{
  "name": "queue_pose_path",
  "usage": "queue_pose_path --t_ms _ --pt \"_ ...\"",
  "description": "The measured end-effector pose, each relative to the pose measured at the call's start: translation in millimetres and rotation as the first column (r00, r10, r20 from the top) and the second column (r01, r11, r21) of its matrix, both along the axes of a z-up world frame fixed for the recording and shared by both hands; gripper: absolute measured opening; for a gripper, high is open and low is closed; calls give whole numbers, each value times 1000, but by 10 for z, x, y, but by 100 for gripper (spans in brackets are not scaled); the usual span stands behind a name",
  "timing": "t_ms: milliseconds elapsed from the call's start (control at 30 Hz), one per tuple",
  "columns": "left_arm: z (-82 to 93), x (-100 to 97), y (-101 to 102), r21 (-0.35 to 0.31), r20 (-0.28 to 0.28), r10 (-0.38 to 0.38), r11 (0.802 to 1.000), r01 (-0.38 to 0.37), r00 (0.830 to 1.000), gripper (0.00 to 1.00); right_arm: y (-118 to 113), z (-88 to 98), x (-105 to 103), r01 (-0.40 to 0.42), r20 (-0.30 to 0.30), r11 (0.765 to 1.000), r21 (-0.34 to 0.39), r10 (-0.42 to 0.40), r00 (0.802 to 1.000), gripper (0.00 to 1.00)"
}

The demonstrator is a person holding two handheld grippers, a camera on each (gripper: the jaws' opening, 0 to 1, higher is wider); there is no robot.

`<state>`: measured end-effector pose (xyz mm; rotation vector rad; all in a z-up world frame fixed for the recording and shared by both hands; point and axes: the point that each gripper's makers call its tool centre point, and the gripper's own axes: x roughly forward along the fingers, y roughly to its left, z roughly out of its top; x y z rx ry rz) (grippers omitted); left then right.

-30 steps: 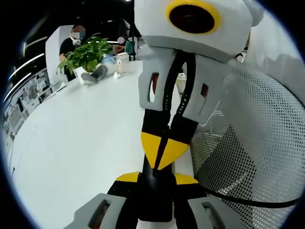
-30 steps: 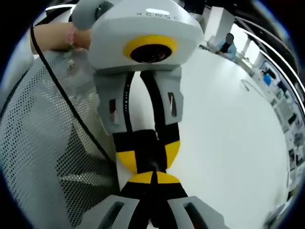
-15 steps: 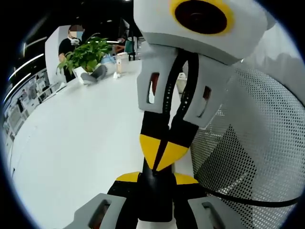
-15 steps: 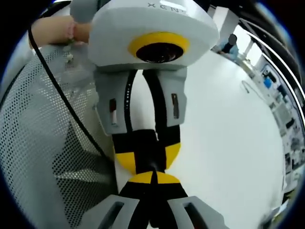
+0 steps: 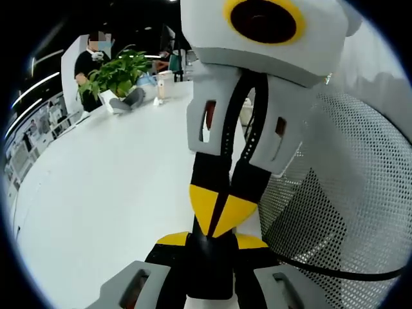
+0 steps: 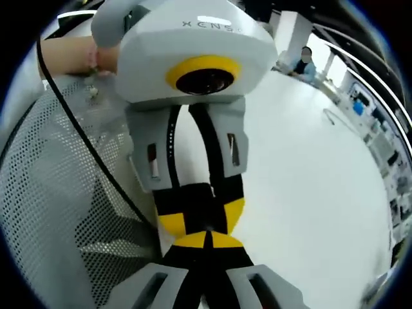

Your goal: Press the specified remote control buttons in sequence, fully releasing each button before pressing the next.

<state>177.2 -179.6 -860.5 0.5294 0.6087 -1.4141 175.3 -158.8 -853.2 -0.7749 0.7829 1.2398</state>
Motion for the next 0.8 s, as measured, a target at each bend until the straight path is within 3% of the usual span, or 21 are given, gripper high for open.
queue_pose_path --t_ms 600,800 --pt "-4 4 -4 5 -1 29 1000 -29 1000 24 -6 -21 -7 -90 31 994 -65 92 995 0" --pt "-9 0 3 9 5 58 998 -58 998 24 -1 -22 0 -99 -7 994 -44 99 995 0"
